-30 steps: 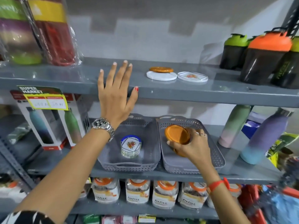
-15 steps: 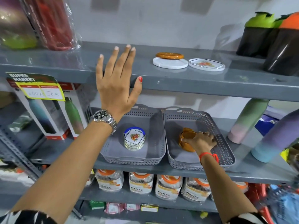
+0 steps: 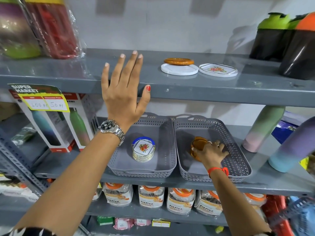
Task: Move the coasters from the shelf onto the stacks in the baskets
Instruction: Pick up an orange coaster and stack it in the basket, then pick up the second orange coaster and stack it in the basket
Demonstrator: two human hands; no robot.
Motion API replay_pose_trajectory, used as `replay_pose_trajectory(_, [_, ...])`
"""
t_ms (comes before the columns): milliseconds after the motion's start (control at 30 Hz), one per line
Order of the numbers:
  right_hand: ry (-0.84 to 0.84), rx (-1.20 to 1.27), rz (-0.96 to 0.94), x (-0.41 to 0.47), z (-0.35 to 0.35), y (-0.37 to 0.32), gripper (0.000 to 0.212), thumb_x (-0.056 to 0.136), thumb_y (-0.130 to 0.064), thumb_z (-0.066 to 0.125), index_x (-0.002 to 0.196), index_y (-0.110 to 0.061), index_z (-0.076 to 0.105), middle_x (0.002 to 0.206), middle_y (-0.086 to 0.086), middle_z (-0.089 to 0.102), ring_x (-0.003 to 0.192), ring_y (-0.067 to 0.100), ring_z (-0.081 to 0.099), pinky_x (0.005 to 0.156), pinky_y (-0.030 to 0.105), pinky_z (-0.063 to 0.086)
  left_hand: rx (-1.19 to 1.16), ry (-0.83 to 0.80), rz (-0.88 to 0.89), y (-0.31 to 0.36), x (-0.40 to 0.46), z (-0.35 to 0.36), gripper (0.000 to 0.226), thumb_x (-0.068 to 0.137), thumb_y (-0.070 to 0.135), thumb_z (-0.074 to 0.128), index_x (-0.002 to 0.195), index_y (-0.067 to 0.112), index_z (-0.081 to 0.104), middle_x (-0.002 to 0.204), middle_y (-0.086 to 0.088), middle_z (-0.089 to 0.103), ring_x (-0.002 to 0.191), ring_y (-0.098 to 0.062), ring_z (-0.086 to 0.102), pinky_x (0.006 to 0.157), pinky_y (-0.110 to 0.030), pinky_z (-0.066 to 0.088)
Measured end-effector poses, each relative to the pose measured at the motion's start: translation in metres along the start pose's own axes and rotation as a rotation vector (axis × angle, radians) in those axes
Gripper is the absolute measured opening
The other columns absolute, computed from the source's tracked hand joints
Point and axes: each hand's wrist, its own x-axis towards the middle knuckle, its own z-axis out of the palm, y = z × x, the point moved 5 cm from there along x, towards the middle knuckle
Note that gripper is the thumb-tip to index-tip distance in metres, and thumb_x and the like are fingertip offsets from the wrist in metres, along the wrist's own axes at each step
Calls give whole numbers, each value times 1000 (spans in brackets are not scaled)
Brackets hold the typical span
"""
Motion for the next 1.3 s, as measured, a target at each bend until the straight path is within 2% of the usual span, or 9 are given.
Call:
replay_pose_trajectory(200, [432, 254, -127, -53, -81, -17, 49, 80, -47, 55, 114, -14, 65, 120, 13, 60, 111, 37, 48, 90, 45, 40, -16, -26, -10, 0, 0, -1, 58, 95, 45, 24, 141, 13, 40, 145, -2, 43, 135, -21, 36, 114, -41, 14])
replay_pose_trajectory(367, [1097, 714, -455, -127, -196, -23, 15, 79, -24, 61, 84, -13, 71, 80, 5, 69, 74, 30, 53, 70, 27, 37, -28, -41, -22, 0, -1, -2, 57, 94, 43, 28, 140, 12, 41, 143, -3, 45, 133, -23, 38, 115, -40, 10])
replay_pose_trajectory(500, [1301, 730, -622, -144, -273, -46, 12, 80, -17, 64, 75, -9, 71, 73, 8, 66, 67, 30, 52, 66, 28, 34, -34, -56, -25, 1, 0, -3, 55, 95, 42, 29, 138, 12, 45, 141, -3, 48, 131, -23, 41, 115, -42, 12])
replay_pose_trajectory(567, [1146, 581, -591, -126, -301, -72, 19, 79, -30, 61, 85, -16, 73, 84, 6, 68, 82, 32, 55, 72, 32, 37, -43, -63, -29, 1, 1, -4, 55, 95, 42, 29, 138, 12, 45, 140, -3, 49, 131, -24, 42, 115, -43, 13])
replay_pose_trajectory(700, [568, 248, -523, -59, -321, -129, 48, 81, -48, 57, 112, -13, 65, 117, 7, 64, 117, 32, 46, 94, 42, 35, -53, -80, -34, 1, 1, -4, 56, 94, 42, 30, 138, 11, 44, 139, -5, 49, 130, -25, 43, 114, -45, 16])
replay_pose_trajectory(800, [371, 173, -521, -26, -320, -156, 59, 83, -57, 54, 113, -7, 60, 122, 14, 60, 123, 33, 42, 98, 46, 33, -65, -94, -40, 1, 1, -6, 56, 92, 40, 34, 138, 11, 45, 140, -4, 49, 130, -25, 43, 114, -44, 17])
replay_pose_trajectory(933, [133, 73, -462, -3, -306, -164, 65, 73, -68, 57, 108, -13, 54, 123, 12, 58, 123, 33, 44, 103, 48, 35, -75, -117, -52, 0, 0, -7, 56, 89, 37, 37, 139, 13, 44, 143, -3, 45, 132, -24, 41, 114, -43, 17])
replay_pose_trajectory(1067, [-5, 143, -436, 1, -293, -164, 75, 61, -79, 57, 104, -18, 50, 123, 9, 58, 114, 31, 53, 96, 42, 44, -88, -137, -50, 0, 1, -7, 56, 89, 38, 37, 139, 13, 44, 142, -3, 46, 131, -24, 42, 114, -42, 17])
replay_pose_trajectory(1300, [24, 235, -421, 1, -292, -162, 69, 56, -73, 64, 93, -18, 49, 107, 6, 59, 106, 30, 54, 96, 43, 43, -101, -142, -54, -1, 2, -7, 57, 88, 39, 37, 137, 12, 46, 138, -4, 51, 124, -24, 49, 115, -38, 15])
